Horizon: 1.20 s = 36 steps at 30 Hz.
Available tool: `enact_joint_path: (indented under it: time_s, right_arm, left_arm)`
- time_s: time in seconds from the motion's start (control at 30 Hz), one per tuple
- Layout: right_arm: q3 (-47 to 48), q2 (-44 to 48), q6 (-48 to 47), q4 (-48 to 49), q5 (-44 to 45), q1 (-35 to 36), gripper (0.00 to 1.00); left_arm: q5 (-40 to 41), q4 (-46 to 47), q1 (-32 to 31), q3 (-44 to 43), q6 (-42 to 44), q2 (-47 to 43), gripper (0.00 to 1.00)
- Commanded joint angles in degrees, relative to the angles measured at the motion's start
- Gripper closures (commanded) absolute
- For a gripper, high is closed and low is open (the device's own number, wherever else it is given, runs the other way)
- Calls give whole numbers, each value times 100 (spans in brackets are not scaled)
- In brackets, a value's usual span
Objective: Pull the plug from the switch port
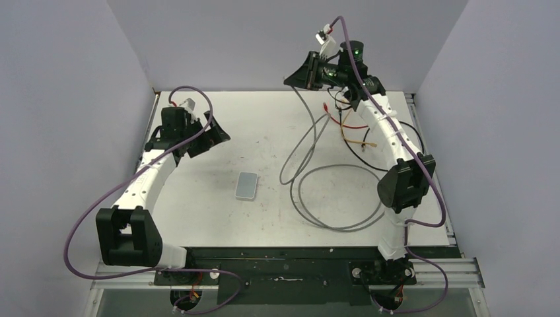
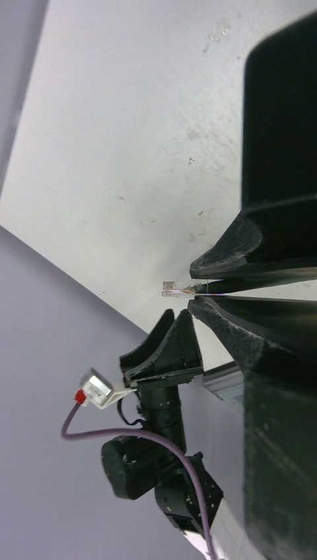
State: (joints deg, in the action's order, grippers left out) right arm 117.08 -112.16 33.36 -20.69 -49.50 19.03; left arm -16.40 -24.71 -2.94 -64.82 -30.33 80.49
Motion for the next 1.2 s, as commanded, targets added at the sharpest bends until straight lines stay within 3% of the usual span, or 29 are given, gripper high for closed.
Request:
enact_joint_path:
  time_s: [0.0,0.53,1.17]
  right_arm:
    - [862,-159,-51,-154,259,-242,95]
    - [1831,-248,292,349,566,-935,95]
    - [2179,176,291,723,1372,-2084,95]
  left_arm:
    - [-330,419,30,97,-149,11,4]
    - [-739,643,30,302,-372,204,4]
    - [-1063,878,30,223,-507,530,4]
